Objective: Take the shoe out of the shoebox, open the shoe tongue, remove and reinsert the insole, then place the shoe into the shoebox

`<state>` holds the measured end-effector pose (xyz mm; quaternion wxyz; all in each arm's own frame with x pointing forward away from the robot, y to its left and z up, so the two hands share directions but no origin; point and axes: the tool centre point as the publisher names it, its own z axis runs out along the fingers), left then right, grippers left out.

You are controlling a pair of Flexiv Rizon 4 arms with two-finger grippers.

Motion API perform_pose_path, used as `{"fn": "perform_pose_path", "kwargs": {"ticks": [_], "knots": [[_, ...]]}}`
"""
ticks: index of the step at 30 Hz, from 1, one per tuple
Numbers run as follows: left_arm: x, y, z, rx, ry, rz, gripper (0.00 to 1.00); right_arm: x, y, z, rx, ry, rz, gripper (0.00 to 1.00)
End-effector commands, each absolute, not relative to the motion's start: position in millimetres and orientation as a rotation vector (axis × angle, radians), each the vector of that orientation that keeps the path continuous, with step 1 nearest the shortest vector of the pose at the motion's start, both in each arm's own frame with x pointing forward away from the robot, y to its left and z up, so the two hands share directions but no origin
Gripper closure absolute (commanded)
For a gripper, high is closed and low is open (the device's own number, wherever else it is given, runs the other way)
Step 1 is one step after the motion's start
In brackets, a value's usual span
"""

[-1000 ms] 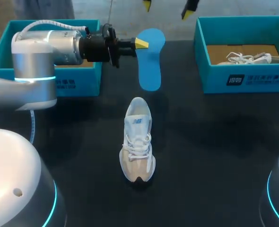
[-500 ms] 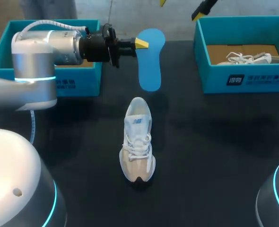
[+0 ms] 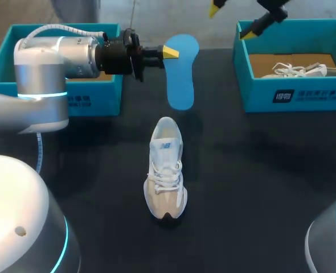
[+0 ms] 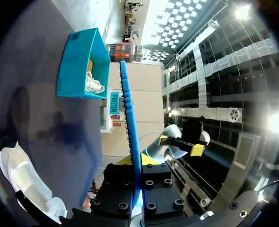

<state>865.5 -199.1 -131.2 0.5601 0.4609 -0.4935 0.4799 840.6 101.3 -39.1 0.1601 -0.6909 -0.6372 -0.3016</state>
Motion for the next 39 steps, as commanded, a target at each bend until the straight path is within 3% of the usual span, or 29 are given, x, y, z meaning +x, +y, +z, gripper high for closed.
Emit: {"fn": "perform_pose_path", "kwargs": {"ticks": [1,39], "knots": [[865,-198,-131,1.088,-1.166,1.129,1.00,837,89,-52,-1.667,-1.579,-1.158,0.00],[865,-198,-131,1.088,-1.166,1.129,1.00,841,83,-114,-1.519,-1.413,-1.190,0.00]]}}
